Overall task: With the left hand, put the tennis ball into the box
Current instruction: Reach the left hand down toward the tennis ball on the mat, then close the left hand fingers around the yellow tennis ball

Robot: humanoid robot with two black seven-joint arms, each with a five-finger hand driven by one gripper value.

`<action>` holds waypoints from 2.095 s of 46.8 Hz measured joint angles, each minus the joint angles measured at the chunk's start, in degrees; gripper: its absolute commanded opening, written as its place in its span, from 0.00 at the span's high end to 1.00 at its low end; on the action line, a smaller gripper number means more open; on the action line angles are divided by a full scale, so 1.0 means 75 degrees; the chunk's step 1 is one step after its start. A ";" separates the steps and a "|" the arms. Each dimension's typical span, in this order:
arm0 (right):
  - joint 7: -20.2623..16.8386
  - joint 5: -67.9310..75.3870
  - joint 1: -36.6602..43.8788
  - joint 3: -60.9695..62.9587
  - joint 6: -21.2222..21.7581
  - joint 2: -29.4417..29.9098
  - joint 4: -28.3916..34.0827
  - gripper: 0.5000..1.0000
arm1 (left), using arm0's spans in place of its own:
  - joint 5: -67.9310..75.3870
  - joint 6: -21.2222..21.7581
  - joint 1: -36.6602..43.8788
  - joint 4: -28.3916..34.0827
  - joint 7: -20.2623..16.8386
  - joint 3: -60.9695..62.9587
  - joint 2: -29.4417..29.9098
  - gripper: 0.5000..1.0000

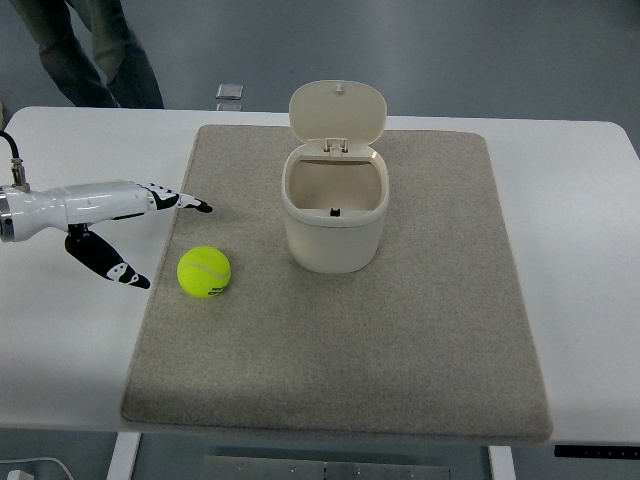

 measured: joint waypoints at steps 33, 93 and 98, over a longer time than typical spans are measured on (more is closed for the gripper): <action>-0.0001 0.0000 0.0000 -0.0001 0.0000 0.0000 0.0000 0.12 | 0.1864 0.0104 0.0037 0.0434 0.0036 0.0043 -0.1127 0.05; -0.0001 0.0000 0.0000 0.0001 0.0000 0.0000 0.0000 0.12 | 0.2665 0.0538 0.0009 0.0748 0.0036 0.0253 -0.1319 0.68; -0.0001 0.0000 0.0000 0.0000 0.0000 0.0000 0.0000 0.12 | 0.2675 0.0538 -0.0023 0.0749 0.0036 0.0254 -0.1319 0.84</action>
